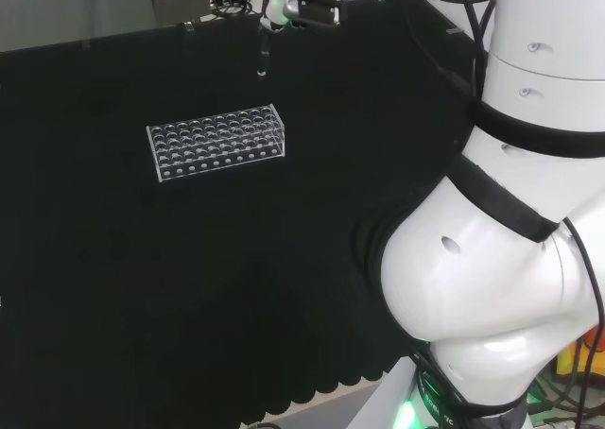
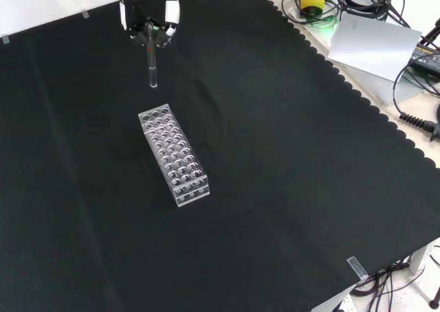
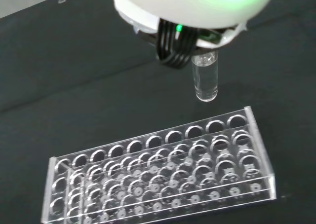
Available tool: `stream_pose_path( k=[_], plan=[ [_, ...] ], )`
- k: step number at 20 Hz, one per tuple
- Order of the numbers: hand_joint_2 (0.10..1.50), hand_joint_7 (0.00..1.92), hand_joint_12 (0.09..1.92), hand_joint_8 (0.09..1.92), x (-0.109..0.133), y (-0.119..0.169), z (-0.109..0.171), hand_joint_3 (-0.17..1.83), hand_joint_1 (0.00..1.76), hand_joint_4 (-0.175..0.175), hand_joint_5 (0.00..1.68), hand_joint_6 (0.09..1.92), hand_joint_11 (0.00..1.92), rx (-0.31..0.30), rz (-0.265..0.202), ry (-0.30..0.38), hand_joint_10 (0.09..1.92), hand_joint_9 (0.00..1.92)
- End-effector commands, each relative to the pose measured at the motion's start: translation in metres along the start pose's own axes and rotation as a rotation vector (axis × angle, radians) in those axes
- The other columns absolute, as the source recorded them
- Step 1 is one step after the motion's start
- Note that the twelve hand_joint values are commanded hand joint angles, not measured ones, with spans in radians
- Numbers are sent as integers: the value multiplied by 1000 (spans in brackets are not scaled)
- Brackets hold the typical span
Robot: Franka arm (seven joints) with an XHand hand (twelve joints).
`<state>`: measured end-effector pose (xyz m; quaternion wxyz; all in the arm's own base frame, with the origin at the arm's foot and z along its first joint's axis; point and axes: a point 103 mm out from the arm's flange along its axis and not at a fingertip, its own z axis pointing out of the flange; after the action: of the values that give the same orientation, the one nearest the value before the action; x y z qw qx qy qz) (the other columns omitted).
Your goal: Shake the test tube.
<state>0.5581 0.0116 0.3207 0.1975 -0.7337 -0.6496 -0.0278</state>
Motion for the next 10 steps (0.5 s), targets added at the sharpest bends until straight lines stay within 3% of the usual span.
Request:
stream_pose_path(
  k=[1,6,10],
  plan=[
    [577,1326,877,700,38,-1,6,794,1323,-175,1266,701,1283,3,-66,5,706,1581],
    [576,1327,876,698,77,-2,13,794,1323,-175,1267,699,1284,10,-138,4,706,1581],
    [576,1327,875,697,110,-4,18,795,1323,-175,1268,698,1285,8,-169,16,706,1581]
  ],
)
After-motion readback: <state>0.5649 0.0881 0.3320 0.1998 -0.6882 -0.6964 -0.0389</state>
